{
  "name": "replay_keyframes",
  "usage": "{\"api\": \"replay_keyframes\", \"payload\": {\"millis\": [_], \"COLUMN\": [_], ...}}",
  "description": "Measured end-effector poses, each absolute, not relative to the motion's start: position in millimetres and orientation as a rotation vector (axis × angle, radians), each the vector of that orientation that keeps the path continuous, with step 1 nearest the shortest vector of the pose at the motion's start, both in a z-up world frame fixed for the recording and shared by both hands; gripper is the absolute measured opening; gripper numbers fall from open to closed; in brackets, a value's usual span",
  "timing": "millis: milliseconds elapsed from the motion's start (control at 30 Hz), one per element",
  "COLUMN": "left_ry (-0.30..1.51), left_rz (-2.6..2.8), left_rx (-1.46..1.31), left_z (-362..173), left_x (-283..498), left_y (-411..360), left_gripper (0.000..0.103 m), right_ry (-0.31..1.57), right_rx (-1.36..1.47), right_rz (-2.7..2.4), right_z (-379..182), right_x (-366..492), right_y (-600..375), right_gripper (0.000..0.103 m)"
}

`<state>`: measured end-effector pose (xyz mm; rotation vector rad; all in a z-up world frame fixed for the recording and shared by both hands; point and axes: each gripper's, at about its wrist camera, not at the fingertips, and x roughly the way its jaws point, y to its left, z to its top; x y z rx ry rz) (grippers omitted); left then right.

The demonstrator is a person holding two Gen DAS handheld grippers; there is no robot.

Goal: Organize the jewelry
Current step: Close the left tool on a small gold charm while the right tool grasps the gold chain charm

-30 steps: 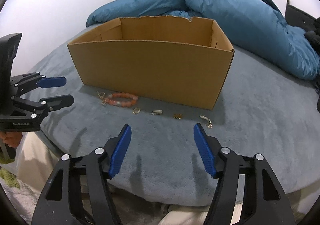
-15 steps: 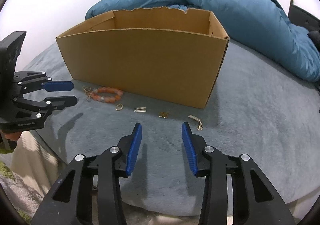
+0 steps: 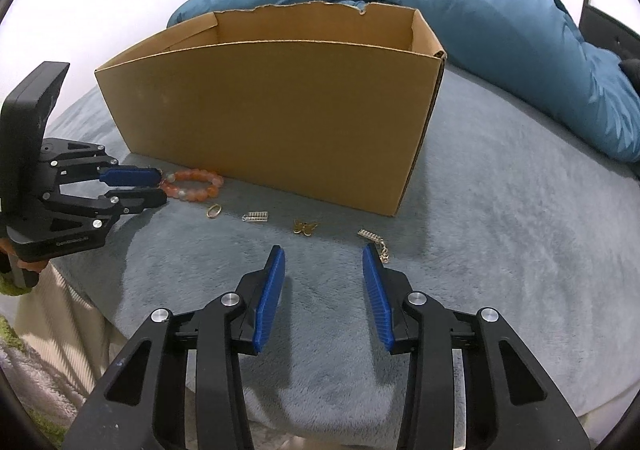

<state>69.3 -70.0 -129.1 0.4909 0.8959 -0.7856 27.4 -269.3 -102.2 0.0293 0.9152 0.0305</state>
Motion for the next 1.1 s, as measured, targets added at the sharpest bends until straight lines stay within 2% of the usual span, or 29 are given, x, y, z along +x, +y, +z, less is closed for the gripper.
{"api": "replay_keyframes", "payload": {"millis": [267,300,400,433,533,1100], "left_ry": [0.909,0.909,0.908,0.909,0.915,0.956], "left_rz": [-0.78,-0.782,-0.781,-0.782,-0.78,-0.763], "left_rx": [0.51,0.511,0.518,0.519,0.521,0.462], "left_z": [-132.2,-131.8,-130.1,-130.0,-129.4,-125.6], "left_x": [70.2,71.0,69.4,68.6,65.2,49.5], "left_y": [-73.7,-75.1,-76.7,-74.9,-73.8,-54.6], "left_gripper": [0.02,0.016,0.014,0.006,0.001,0.001], "right_ry": [0.917,0.917,0.914,0.913,0.912,0.921], "right_rx": [0.046,0.046,0.051,0.052,0.059,0.04], "right_rz": [0.028,0.027,0.022,0.02,0.015,0.005], "right_z": [-104.8,-104.4,-103.9,-104.0,-103.6,-103.8], "right_x": [28.0,28.7,27.5,26.8,25.2,18.7], "right_y": [-274.8,-273.4,-274.7,-274.3,-274.6,-283.8], "right_gripper": [0.038,0.038,0.038,0.038,0.038,0.038]}}
